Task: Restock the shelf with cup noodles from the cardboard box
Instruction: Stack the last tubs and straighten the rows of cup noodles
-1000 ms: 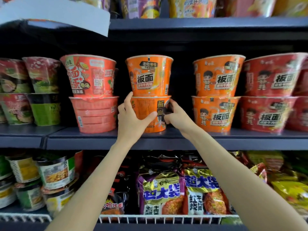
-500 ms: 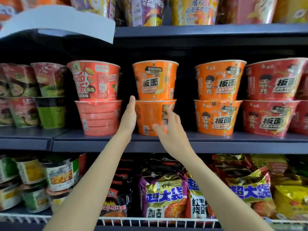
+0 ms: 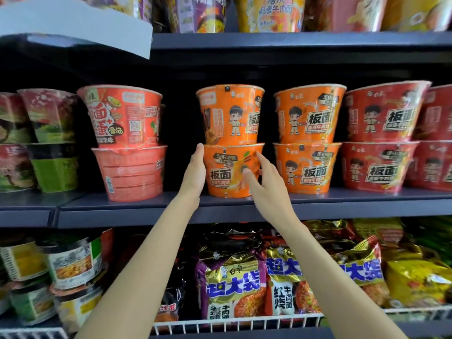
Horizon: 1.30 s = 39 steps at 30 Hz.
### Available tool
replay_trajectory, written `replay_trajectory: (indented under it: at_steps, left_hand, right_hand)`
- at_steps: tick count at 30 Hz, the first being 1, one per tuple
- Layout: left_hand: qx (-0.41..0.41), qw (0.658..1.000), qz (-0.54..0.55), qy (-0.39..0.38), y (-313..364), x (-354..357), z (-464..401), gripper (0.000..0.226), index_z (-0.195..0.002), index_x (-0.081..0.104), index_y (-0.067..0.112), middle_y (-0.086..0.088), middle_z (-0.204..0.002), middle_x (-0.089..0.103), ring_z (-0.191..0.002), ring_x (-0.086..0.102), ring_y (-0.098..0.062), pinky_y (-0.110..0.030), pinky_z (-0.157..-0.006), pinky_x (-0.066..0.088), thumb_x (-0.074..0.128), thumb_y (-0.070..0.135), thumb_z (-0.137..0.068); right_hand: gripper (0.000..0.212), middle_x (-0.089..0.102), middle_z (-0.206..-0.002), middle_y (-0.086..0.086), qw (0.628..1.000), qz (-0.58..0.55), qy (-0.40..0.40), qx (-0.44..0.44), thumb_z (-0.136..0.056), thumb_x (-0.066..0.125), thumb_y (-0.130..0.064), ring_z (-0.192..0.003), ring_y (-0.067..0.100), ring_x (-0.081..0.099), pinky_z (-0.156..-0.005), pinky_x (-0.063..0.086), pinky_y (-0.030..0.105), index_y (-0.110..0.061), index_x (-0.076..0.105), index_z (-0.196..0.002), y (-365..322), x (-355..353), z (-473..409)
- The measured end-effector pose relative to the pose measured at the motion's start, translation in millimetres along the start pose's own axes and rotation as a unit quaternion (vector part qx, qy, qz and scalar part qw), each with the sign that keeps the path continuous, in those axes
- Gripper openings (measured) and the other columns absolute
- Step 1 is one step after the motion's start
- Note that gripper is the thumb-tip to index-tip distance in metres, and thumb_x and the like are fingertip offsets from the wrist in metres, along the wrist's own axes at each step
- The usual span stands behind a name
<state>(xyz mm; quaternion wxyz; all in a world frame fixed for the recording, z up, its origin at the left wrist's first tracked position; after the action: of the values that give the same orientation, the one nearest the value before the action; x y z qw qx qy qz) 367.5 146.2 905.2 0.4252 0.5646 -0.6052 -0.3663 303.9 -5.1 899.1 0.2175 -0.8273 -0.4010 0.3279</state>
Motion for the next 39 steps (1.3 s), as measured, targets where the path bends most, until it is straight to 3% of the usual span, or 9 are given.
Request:
replay_trajectory:
  at_steps: [3,8,13,21,25,28,31,35,39]
  left_hand:
    - [0.040,0.999,-0.027,0.023,-3.8,0.7,-1.4,0.041,-0.133,0.044,0.025,0.003,-0.126,0.057,-0.108,0.055,-0.010,-0.038,-0.102,0.042,0.038,0.044,-0.097]
    - [0.105,0.985,-0.132,0.022,-3.4,8.8,1.3,0.063,-0.142,0.033,0.024,0.004,-0.139,0.044,-0.120,0.048,-0.013,-0.035,-0.102,0.041,0.060,0.039,-0.088]
    - [0.123,0.974,-0.185,0.035,-7.3,11.3,-2.2,0.077,-0.143,0.030,0.025,0.002,-0.140,0.043,-0.122,0.049,-0.017,-0.046,-0.102,0.043,0.067,0.048,-0.079]
    - [0.114,0.973,-0.196,0.037,-1.0,10.2,-1.9,0.082,-0.143,0.028,0.022,-0.003,-0.142,0.039,-0.126,0.045,-0.020,-0.043,-0.104,0.041,0.072,0.043,-0.077]
    - [0.164,0.974,-0.117,0.105,34.6,-4.2,-1.4,0.060,-0.141,0.036,0.025,0.002,-0.145,0.034,-0.132,0.035,-0.014,-0.029,-0.100,0.032,0.061,0.026,-0.087]
    - [0.206,0.969,-0.112,0.083,64.0,6.8,-2.9,0.050,-0.140,0.038,0.024,0.004,-0.144,0.039,-0.128,0.040,-0.010,-0.025,-0.095,0.034,0.054,0.028,-0.092]
    - [0.210,0.966,-0.145,0.041,72.4,23.9,-4.7,0.054,-0.142,0.035,0.027,0.005,-0.141,0.043,-0.121,0.047,-0.008,-0.034,-0.101,0.040,0.051,0.041,-0.092]
    - [0.215,0.956,-0.196,0.036,72.0,29.9,-8.1,0.055,-0.141,0.034,0.031,0.004,-0.138,0.046,-0.107,0.051,-0.004,-0.034,-0.096,0.044,0.048,0.049,-0.091]
    - [0.203,0.954,-0.218,0.027,68.1,31.6,-16.8,0.069,-0.143,0.032,0.031,0.000,-0.139,0.044,-0.116,0.051,-0.012,-0.044,-0.100,0.044,0.047,0.061,-0.083]
  right_hand:
    - [0.064,0.048,-0.140,0.000,0.999,-0.015,-0.004,0.030,-0.095,0.045,-0.044,-0.120,0.021,0.053,-0.099,0.047,0.043,-0.019,0.022,-0.150,9.0,-6.9,-10.6]
    - [0.061,0.057,-0.124,-0.007,0.998,-0.033,-0.023,0.040,-0.096,0.049,-0.035,-0.102,0.008,0.056,-0.082,0.046,0.021,-0.017,0.022,-0.148,15.7,-14.6,-16.8]
    - [0.066,0.052,-0.137,-0.003,0.997,-0.050,-0.027,0.058,-0.096,0.051,-0.034,-0.119,0.013,0.053,-0.098,0.045,0.029,-0.017,0.019,-0.150,24.8,-16.1,-23.9]
    - [0.056,0.050,-0.138,-0.002,0.998,-0.036,-0.012,0.043,-0.097,0.051,-0.026,-0.116,0.008,0.049,-0.097,0.042,0.026,-0.016,0.027,-0.147,20.6,-23.7,-21.3]
    - [0.046,0.052,-0.132,-0.001,0.988,0.036,0.132,-0.073,-0.097,0.048,-0.019,-0.117,0.011,0.052,-0.096,0.046,0.031,-0.014,0.040,-0.141,-14.8,-56.0,-22.9]
    - [0.050,0.049,-0.136,0.001,0.993,0.034,0.084,-0.071,-0.097,0.046,-0.021,-0.123,0.014,0.049,-0.101,0.044,0.035,-0.014,0.031,-0.145,-34.3,-49.8,-50.9]
    - [0.060,0.046,-0.138,0.008,0.999,0.017,0.033,-0.024,-0.096,0.043,-0.025,-0.121,0.024,0.051,-0.099,0.045,0.046,-0.016,0.016,-0.149,-41.3,-33.9,-75.8]
    - [0.056,0.032,-0.143,0.013,0.999,-0.011,0.050,0.014,-0.097,0.044,-0.020,-0.114,0.022,0.048,-0.096,0.040,0.031,-0.011,0.020,-0.147,-34.4,-31.4,-81.3]
    - [0.063,0.043,-0.137,0.014,0.997,-0.005,0.059,0.041,-0.096,0.047,-0.027,-0.117,0.030,0.052,-0.098,0.044,0.043,-0.010,0.015,-0.148,-25.3,-29.2,-85.3]
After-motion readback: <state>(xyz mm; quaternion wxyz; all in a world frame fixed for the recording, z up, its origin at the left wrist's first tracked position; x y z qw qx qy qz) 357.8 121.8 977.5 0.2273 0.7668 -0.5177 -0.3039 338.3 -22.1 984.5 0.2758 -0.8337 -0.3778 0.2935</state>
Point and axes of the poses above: each hand's wrist, its own z-axis away from the middle knuckle, its own x-axis out of the palm, y = z × x, the point moved 7 cm from there along -z, towards the middle knuckle
